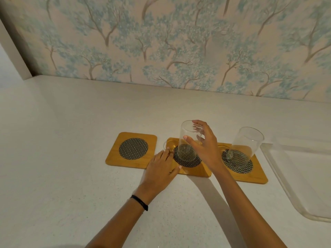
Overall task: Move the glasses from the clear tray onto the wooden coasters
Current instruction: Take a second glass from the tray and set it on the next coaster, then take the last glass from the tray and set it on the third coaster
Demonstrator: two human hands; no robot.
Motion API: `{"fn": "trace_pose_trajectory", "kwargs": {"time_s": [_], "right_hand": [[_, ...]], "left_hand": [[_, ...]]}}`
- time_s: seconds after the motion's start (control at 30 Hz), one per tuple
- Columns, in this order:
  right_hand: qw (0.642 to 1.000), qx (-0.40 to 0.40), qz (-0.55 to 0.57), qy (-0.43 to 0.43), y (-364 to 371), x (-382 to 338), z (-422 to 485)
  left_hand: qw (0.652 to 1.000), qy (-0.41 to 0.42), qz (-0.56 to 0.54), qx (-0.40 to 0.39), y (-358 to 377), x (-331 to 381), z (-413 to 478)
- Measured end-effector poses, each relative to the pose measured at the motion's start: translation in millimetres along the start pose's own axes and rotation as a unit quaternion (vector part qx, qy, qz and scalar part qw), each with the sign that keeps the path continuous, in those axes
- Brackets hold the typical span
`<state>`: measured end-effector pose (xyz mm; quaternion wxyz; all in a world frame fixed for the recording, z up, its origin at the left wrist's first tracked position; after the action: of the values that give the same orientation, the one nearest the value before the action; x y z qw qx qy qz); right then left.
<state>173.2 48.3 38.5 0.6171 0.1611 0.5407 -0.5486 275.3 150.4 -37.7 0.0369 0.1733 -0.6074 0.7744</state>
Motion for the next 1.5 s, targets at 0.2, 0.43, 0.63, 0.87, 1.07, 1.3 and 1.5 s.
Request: {"fn": "trace_pose_trajectory", "kwargs": {"time_s": [0.2,0.43,0.63,0.87,1.07,1.3,1.5], "right_hand": [[1.000,-0.020,0.002,-0.002,2,6,2],[0.997,-0.053,-0.044,-0.028,-4,7,-2],[0.986,-0.039,-0.142,-0.083,-32,-12,-8],[0.968,0.000,-0.193,-0.160,-98,-36,-31],[0.944,0.025,-0.243,-0.223,-154,-33,-68],[0.920,0.146,-0.307,-0.194,-247,-6,-104],[0.906,0.231,-0.328,-0.135,-334,24,-137]], "left_hand": [[1.000,-0.001,0.009,-0.006,-1,1,-1],[0.996,-0.018,0.085,-0.025,-5,13,-5],[0.987,-0.024,0.152,-0.051,-16,29,-11],[0.996,0.036,0.028,-0.075,-24,89,-17],[0.978,0.159,-0.106,-0.081,-24,185,-12],[0.961,0.229,-0.140,-0.061,9,270,15],[0.958,0.228,-0.150,-0.092,49,320,30]]}}
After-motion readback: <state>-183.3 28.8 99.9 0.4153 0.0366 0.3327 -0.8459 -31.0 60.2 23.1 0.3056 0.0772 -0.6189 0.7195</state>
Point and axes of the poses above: each hand's wrist, its own z-axis towards the middle knuckle, its own y-axis out of the palm, x = y × z, the point moved 7 cm from there along z, towards the middle knuckle, and after that the axes turned 5 degrees about -z, right-handed, at the moved point
